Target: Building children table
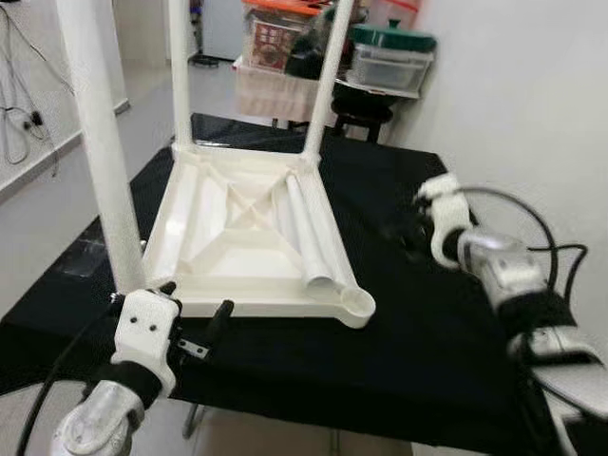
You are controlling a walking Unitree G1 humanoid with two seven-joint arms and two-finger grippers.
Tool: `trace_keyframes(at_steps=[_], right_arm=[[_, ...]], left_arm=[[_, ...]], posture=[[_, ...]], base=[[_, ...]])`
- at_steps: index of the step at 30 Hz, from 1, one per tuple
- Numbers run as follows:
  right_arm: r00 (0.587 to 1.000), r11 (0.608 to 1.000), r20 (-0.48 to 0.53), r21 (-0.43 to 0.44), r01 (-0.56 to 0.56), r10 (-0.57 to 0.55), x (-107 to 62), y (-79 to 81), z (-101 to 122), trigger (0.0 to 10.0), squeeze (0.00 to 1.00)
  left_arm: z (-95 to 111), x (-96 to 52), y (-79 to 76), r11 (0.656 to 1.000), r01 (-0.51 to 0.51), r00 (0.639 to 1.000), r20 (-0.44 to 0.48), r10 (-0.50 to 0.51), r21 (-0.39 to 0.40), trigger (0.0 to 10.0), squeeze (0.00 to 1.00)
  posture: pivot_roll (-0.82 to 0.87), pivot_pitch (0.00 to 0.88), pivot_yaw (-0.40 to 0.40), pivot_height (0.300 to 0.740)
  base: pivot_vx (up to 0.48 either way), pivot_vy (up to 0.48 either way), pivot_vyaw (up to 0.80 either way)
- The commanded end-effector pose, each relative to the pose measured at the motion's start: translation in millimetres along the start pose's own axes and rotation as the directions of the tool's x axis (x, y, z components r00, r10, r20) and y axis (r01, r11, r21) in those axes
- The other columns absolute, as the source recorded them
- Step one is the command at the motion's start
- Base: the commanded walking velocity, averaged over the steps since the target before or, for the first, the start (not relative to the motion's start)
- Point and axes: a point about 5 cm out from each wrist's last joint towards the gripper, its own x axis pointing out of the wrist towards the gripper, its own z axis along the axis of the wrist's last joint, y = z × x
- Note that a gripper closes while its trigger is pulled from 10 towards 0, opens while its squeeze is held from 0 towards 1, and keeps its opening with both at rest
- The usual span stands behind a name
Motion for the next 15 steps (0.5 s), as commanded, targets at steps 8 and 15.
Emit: trace_keyframes(at_steps=[8,15], right_arm=[[0.973,0.958,-0.117,-0.184,-0.220,0.201,-1.5,27.0,-10,10.0,0.00],[0.934,0.919,-0.195,-0.202,-0.338,0.300,29.5,77.4,-12,10.0,0.00]], left_arm=[[-4,0.2,-0.6,0.999,0.031,0.999,-0.019,-0.031,0.008,10.0,0.00],[-5,0.0,-2.1,0.999,0.043,0.999,-0.023,-0.042,0.026,10.0,0.00]], posture=[[0.12,0.000,-0.114,0.740],[0.13,0.000,-0.114,0.740]], base=[[0.000,0.000,0.00],[0.000,0.000,0.00]])
